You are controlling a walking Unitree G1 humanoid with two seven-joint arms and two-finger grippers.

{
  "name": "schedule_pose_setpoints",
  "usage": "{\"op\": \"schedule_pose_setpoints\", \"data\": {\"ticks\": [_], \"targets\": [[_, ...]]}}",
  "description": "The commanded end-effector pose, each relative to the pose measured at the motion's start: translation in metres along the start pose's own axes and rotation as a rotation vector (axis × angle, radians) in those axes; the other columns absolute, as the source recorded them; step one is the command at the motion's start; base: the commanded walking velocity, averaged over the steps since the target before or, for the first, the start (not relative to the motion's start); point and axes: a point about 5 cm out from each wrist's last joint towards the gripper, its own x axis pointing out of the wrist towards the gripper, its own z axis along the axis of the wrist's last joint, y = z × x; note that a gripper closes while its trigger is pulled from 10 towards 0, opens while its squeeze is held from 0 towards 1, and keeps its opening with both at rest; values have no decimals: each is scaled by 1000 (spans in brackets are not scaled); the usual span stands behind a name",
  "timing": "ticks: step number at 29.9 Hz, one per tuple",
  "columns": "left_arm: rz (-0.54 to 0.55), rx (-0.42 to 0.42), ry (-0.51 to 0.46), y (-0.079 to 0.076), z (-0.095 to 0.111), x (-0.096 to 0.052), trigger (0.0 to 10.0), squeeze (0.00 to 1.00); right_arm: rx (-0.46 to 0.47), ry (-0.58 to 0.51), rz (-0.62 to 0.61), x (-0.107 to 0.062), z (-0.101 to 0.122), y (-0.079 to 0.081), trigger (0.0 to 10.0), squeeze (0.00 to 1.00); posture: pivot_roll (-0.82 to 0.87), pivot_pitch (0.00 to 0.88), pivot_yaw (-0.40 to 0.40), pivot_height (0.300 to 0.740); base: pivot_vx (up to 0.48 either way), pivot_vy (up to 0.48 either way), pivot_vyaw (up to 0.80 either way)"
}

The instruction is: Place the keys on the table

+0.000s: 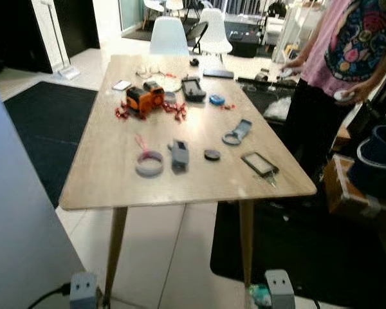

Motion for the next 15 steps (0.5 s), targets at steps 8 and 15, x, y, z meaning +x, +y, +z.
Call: {"op": "schedule_pose_setpoints", "data": {"ticks": [8, 15], "targets": [[-18, 5, -7, -2, 4, 2, 10000, 0, -5, 5, 10, 0, -2, 4, 10000, 0, 70, 35, -43, 740, 0, -391, 0], [-62, 57, -48, -8, 14, 6, 10000, 0, -1, 6, 12, 0, -3, 5, 10000, 0, 77, 39, -37, 740, 0, 0, 0]]}}
